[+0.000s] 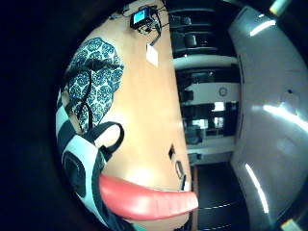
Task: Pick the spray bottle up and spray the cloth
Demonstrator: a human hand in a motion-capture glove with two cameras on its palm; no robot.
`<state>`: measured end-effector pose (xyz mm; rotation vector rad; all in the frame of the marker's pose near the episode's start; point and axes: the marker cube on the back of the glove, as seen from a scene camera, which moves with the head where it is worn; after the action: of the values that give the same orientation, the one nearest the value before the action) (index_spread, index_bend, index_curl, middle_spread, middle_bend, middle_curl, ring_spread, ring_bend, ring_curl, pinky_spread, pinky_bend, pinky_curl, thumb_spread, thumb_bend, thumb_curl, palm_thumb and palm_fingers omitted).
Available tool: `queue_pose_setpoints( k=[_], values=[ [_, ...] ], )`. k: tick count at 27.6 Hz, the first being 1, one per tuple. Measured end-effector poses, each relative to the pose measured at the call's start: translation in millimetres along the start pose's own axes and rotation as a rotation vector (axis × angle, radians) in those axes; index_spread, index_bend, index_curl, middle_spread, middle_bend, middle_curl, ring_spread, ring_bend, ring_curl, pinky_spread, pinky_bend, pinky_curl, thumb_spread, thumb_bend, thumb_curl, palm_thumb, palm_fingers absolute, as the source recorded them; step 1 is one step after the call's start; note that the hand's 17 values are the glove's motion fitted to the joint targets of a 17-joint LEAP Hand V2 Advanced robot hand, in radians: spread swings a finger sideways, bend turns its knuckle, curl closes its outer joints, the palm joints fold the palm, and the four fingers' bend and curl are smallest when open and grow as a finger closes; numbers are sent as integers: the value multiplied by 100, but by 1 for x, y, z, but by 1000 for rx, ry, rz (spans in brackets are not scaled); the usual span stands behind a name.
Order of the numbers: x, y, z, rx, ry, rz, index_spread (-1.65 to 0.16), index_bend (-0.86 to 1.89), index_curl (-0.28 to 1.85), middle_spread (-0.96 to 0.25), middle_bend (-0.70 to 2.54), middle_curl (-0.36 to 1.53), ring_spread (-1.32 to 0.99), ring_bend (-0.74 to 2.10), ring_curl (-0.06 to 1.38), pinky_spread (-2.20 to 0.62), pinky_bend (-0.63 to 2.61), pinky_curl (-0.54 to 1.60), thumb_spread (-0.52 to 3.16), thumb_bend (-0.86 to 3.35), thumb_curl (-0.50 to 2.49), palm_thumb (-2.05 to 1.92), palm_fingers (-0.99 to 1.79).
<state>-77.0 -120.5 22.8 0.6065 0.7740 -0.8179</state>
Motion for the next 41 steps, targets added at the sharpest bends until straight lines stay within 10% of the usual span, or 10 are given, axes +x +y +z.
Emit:
queue_pose_setpoints(
  k=[12,41],
  values=[
    [44,-13,-21,79,-89,215,-29,18,54,-22,50,54,-21,79,46,-35,57,42,95,-2,59,75,138],
    [90,-89,-45,669,-1180,1201,-28,17,53,-21,48,54,-20,79,46,-34,60,42,96,-2,60,78,135]
  ],
)
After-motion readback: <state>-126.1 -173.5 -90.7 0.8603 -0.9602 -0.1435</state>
